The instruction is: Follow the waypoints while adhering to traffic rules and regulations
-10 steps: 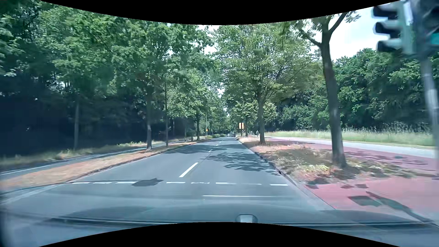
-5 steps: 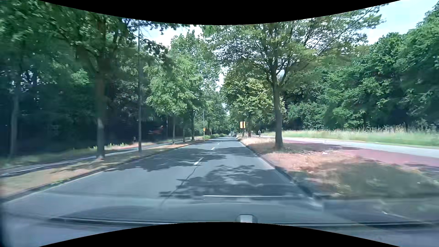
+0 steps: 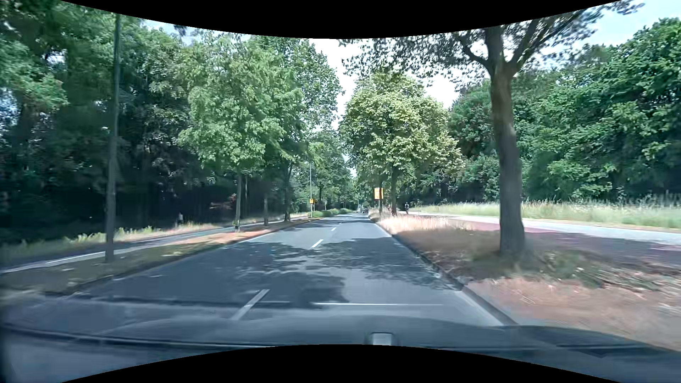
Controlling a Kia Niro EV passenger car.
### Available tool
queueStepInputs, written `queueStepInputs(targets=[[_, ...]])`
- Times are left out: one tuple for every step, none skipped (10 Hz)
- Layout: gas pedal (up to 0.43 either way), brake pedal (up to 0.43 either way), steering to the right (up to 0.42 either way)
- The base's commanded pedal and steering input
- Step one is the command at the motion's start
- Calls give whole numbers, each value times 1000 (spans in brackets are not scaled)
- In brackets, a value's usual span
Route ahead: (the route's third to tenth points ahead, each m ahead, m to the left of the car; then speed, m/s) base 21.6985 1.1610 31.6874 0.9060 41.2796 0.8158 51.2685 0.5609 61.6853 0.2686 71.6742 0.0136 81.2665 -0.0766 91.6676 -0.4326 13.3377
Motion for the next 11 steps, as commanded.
queueStepInputs(targets=[[169,18,-2],[169,18,-2],[169,18,-3],[169,18,-2],[169,18,-3],[169,18,-2],[169,18,-2],[169,18,-2],[157,18,-2],[157,18,-2],[157,18,-2]])
